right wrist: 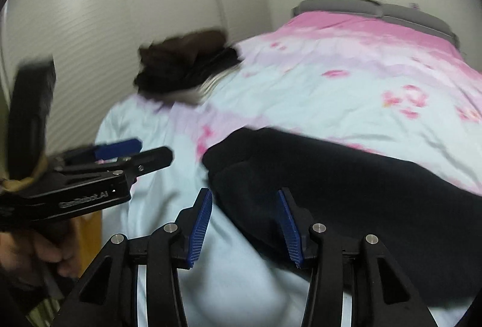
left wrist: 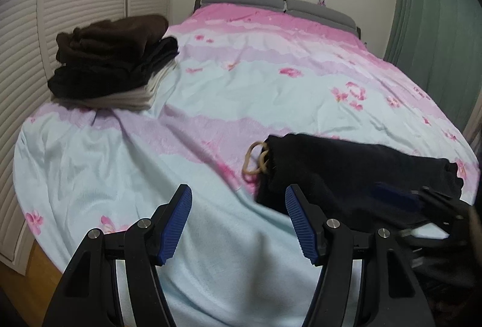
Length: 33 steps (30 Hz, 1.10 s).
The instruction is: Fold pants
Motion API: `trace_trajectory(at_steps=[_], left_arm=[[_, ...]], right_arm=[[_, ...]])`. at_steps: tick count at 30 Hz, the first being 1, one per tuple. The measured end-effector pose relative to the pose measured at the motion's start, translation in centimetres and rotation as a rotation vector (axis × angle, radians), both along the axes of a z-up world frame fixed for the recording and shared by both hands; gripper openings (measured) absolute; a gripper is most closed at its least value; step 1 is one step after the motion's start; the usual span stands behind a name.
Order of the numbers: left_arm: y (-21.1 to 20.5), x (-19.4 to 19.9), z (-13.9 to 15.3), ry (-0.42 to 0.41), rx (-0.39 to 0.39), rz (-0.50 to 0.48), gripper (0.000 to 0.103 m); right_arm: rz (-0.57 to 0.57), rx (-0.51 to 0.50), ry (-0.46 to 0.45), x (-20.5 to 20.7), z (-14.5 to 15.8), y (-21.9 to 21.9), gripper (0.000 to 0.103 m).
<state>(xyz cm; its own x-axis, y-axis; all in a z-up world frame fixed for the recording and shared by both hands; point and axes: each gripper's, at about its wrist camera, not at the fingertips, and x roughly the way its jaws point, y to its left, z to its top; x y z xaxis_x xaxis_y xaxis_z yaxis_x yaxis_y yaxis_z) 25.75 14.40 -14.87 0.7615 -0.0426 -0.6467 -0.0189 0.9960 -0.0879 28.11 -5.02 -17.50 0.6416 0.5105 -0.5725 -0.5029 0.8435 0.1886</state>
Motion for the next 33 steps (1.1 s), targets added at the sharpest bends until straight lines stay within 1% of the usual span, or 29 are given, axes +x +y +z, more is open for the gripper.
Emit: trace_trajectory(at_steps=[2,4,5,6,7,9,10,12,13,16,18,22,28,31,33], left_arm=[[-1.1,-0.2,0.6,-0.022,-0.003,-0.016,0.064],[-3.0,-0.2,1.3,-0.048,-0.011,-0.054,0.064],[-3.9,-0.2,1.6,-0.057,-0.015,-0.070,0.064],[-5.1,-0.1,1.8,-0.067,-0.022,-0.096,0.064],[-7.0,0.1,2.1,-0.079,-0.028,-0.137,0.064],[-10.3,0.3,2.3,-0.096,-0.026,-0.207,0.064],[-11.9,0.4,2.4,-0.104,-0.026,-0.240,0.064],[-15.0,0.7,2.4,-0.122,-0.026,-0.307,0.064],[-16.8,0.8,2.3,-0.141,-0.018,-0.343,0.064],[-20.2,1.4,1.9,-0.156,-0.003,-0.400,0.064],[-22.0,2.1,1.3,-0.136,-0.005,-0.425,0.064],[-24.0,3.5,-0.5,-0.078,0.018,-0.419,0.064],[-24.4,4.8,-2.8,-0.001,0.032,-0.383,0.064],[-24.7,5.2,-3.5,0.015,0.046,-0.368,0.064],[-24.9,5.5,-3.8,0.027,0.051,-0.353,0.064]], right_arm=[[-0.079,0.040,-0.004,-0.8,0.7,-3.2,0.048],[-0.197,0.090,-0.005,-1.8,1.4,-7.5,0.057],[-0.251,0.111,-0.004,-2.1,1.6,-9.4,0.059],[-0.321,0.136,0.002,-2.5,1.8,-11.9,0.064],[-0.364,0.153,0.008,-2.7,1.9,-13.4,0.068],[-0.506,0.217,0.038,-3.3,1.8,-18.4,0.071],[-0.548,0.237,0.051,-3.4,1.6,-19.8,0.071],[-0.668,0.301,0.108,-3.6,0.8,-24.3,0.071],[-0.706,0.330,0.129,-3.7,0.5,-25.8,0.071],[-0.822,0.455,0.208,-3.9,-1.3,-30.5,0.071],[-0.872,0.517,0.251,-3.8,-2.6,-32.7,0.071],[-0.905,0.570,0.300,-2.9,-4.3,-34.5,0.071],[-0.901,0.620,0.364,-1.4,-6.9,-35.2,0.071],[-0.901,0.672,0.405,-0.7,-9.0,-35.5,0.071],[-0.903,0.707,0.405,-0.3,-10.0,-35.6,0.072]])
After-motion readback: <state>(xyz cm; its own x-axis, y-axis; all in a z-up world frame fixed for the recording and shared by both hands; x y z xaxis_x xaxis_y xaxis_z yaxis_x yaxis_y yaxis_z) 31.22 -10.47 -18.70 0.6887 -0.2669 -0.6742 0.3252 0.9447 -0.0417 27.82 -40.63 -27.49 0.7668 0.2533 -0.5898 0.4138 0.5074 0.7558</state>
